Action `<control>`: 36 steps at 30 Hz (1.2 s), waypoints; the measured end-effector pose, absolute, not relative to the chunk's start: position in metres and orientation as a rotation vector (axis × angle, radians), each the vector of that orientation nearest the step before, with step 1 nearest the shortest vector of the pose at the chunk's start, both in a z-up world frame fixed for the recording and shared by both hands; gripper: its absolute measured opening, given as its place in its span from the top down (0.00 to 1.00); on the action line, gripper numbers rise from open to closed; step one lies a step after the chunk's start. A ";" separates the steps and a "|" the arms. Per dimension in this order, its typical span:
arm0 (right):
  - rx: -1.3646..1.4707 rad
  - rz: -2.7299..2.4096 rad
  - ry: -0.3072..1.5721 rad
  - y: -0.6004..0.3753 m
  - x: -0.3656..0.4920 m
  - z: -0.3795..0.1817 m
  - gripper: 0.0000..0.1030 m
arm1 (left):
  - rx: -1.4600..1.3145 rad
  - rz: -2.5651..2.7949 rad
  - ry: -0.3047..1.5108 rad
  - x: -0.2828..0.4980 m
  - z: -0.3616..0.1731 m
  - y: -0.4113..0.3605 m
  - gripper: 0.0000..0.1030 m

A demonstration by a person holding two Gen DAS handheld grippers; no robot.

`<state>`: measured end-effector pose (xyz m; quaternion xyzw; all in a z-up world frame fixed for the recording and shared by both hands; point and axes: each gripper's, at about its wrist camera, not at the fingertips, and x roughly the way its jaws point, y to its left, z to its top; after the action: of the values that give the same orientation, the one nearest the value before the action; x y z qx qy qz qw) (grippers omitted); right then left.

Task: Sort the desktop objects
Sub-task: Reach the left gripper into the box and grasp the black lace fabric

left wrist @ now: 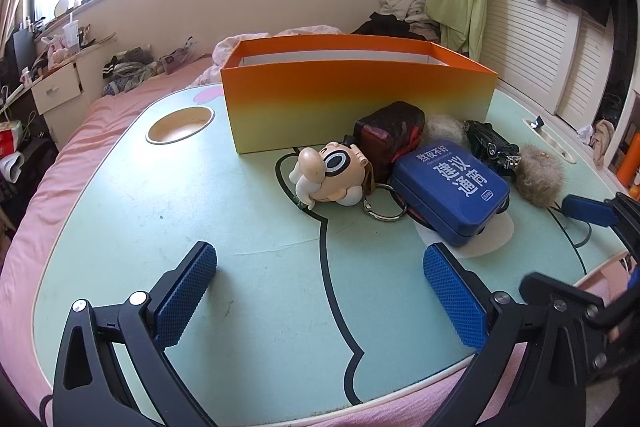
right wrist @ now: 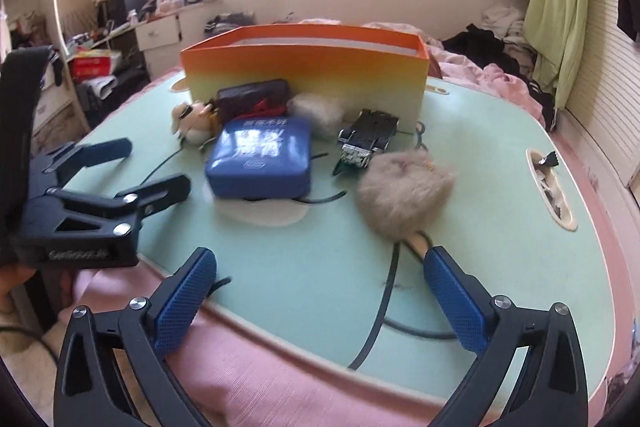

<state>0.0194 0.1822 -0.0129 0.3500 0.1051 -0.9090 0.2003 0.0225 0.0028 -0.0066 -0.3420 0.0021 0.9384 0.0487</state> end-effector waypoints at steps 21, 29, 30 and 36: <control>0.968 -2.543 0.292 0.181 0.017 -0.014 0.00 | -0.943 2.824 -0.052 0.015 0.088 -0.031 0.40; 0.965 -2.542 0.292 0.181 0.017 -0.014 0.00 | -1.591 2.512 -0.383 -0.134 0.094 -0.034 0.40; 0.965 -2.542 0.292 0.181 0.017 -0.014 0.00 | -1.679 2.469 -0.353 -0.150 0.086 -0.028 0.40; 0.962 -2.540 0.291 0.180 0.017 -0.014 0.00 | -1.971 2.415 -0.188 -0.187 0.043 -0.006 0.40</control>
<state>0.0169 0.1804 -0.0144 0.3449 0.1045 -0.9103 0.2036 -0.1868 -0.0063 0.0432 -0.6311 -0.0603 0.7733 0.0096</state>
